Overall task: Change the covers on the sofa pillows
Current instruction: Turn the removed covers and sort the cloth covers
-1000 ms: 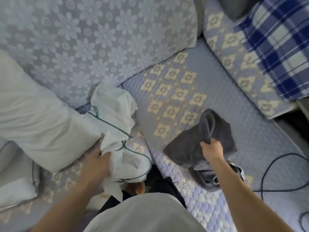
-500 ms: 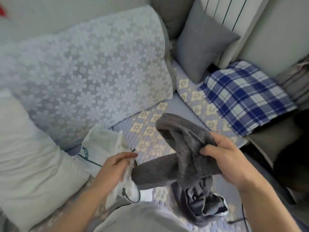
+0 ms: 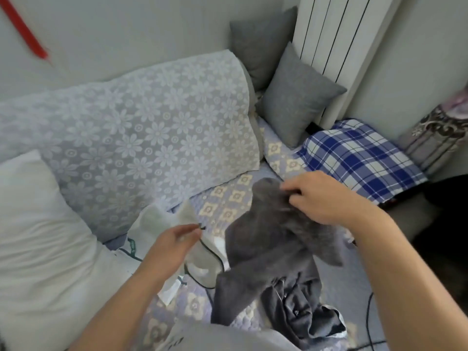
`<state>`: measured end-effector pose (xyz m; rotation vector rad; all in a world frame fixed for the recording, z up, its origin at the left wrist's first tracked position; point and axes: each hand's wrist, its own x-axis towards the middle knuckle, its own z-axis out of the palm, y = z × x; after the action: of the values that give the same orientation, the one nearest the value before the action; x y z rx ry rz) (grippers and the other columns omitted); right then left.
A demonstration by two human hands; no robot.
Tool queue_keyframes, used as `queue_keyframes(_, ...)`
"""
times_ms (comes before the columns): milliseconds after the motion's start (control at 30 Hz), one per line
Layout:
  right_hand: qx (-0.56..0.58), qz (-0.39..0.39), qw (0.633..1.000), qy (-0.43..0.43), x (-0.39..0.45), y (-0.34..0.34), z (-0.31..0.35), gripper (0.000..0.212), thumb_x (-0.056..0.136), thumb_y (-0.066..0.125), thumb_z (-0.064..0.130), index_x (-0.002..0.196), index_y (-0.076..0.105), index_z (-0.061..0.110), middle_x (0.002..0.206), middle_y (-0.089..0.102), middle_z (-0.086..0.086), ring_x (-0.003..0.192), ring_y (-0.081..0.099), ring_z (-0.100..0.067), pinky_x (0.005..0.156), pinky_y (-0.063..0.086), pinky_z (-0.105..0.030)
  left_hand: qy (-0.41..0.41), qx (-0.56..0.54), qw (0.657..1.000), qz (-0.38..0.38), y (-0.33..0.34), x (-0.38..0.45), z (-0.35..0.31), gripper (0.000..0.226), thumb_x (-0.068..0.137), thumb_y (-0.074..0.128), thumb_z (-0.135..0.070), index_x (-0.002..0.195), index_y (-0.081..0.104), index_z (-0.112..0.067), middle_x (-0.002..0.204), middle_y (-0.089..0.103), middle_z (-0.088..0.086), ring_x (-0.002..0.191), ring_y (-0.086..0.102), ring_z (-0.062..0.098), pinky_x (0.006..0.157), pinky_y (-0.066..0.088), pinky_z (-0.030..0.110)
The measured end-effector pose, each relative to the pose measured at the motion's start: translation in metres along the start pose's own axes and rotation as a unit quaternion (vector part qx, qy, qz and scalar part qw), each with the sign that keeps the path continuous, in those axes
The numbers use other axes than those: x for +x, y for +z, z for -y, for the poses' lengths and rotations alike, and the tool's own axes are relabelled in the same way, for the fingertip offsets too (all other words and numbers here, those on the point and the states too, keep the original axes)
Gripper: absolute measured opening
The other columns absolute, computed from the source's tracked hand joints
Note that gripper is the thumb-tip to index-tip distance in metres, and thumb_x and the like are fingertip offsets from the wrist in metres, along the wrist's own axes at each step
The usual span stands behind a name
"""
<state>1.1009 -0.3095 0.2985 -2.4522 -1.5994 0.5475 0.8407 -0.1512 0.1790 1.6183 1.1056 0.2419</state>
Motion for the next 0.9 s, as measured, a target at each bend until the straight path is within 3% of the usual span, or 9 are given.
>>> queue_keyframes(200,-0.209,-0.016,0.977,-0.045,-0.021,-0.009,0.003,0.027,0.084,0.051,0.003,0.082,0.066,0.025,0.102,0.05,0.008,0.087,0.055,-0.019,0.071,0.048,-0.036,-0.019,-0.037,0.995,-0.091,0.001,-0.001,-0.005,0.047,0.096,0.066,-0.034,0.141,0.056,-0.027,0.147,0.051,-0.002,0.133,0.047,0.018,0.108,0.038,0.035)
queue_keyframes(367,-0.066,-0.088,0.992,-0.061,-0.039,-0.025,0.022,0.043,0.082,0.045,-0.005,0.076,0.059,0.035,0.104,0.05,0.015,0.095,0.053,-0.013,0.083,0.047,-0.035,0.05,0.135,0.983,0.116,0.029,-0.019,-0.038,0.111,0.065,0.081,-0.067,0.155,0.02,-0.046,0.167,0.009,-0.001,0.15,0.024,0.016,0.118,0.029,0.036)
queue_keyframes(433,0.003,-0.122,0.987,-0.105,-0.047,-0.029,0.043,0.048,0.079,0.044,-0.01,0.075,0.06,0.035,0.103,0.053,0.016,0.098,0.051,-0.008,0.086,0.044,-0.029,0.121,0.204,0.956,0.171,0.046,-0.028,-0.053,0.124,0.065,0.082,-0.068,0.16,0.009,-0.037,0.166,0.004,0.006,0.153,0.018,0.021,0.122,0.024,0.033)
queue_keyframes(500,0.114,-0.158,0.971,-0.14,-0.048,-0.031,0.064,0.05,0.074,0.043,-0.017,0.075,0.069,0.025,0.103,0.058,0.012,0.097,0.053,-0.003,0.082,0.044,-0.018,0.219,0.176,0.939,0.197,0.061,-0.037,-0.066,0.088,0.082,0.078,-0.045,0.152,0.032,-0.018,0.15,0.034,0.018,0.142,0.038,0.016,0.114,0.034,0.023)
queue_keyframes(567,0.27,-0.184,0.934,-0.146,-0.047,-0.03,0.079,0.052,0.069,0.04,-0.024,0.072,0.072,0.016,0.103,0.062,0.005,0.097,0.057,-0.003,0.072,0.046,-0.011,0.251,0.054,0.942,0.215,0.076,-0.049,-0.076,0.036,0.086,0.076,-0.033,0.117,0.06,-0.028,0.112,0.061,-0.003,0.105,0.053,-0.017,0.09,0.041,0.005)
queue_keyframes(633,0.344,-0.222,0.9,-0.148,-0.044,-0.03,0.086,0.057,0.066,0.037,-0.026,0.069,0.072,0.019,0.103,0.064,0.004,0.098,0.059,-0.004,0.073,0.045,-0.011,0.217,-0.019,0.961,0.171,0.09,-0.054,-0.072,0.028,0.079,0.083,-0.039,0.104,0.07,-0.042,0.094,0.063,-0.027,0.083,0.048,-0.033,0.08,0.037,-0.002)
queue_keyframes(700,0.354,-0.268,0.883,-0.15,-0.042,-0.032,0.079,0.058,0.065,0.038,-0.025,0.067,0.072,0.023,0.102,0.066,0.005,0.099,0.061,-0.003,0.082,0.043,-0.012,0.177,-0.03,0.98,0.084,0.091,-0.047,-0.062,0.017,0.084,0.077,-0.024,0.093,0.072,-0.038,0.085,0.065,-0.025,0.077,0.057,-0.023,0.075,0.044,0.005)
queue_keyframes(800,0.27,-0.368,0.887,-0.069,-0.044,-0.035,0.033,0.055,0.067,0.042,-0.022,0.064,0.071,0.025,0.101,0.066,0.009,0.1,0.06,-0.003,0.089,0.043,-0.017,0.052,-0.122,0.991,0.037,0.068,-0.034,-0.063,0.018,0.091,0.07,-0.025,0.075,0.078,-0.022,0.078,0.077,-0.003,0.08,0.071,0.01,0.08,0.057,0.038)
queue_keyframes(900,0.2,-0.355,0.911,0.067,-0.043,-0.011,-0.005,0.051,0.081,0.047,-0.018,0.064,0.068,0.025,0.104,0.062,0.014,0.103,0.056,-0.004,0.096,0.047,-0.029,-0.005,-0.231,0.973,0.027,0.048,-0.031,-0.078,0.031,0.098,0.058,-0.012,0.076,0.08,-0.014,0.082,0.078,0.005,0.076,0.074,0.014,0.076,0.055,0.033)
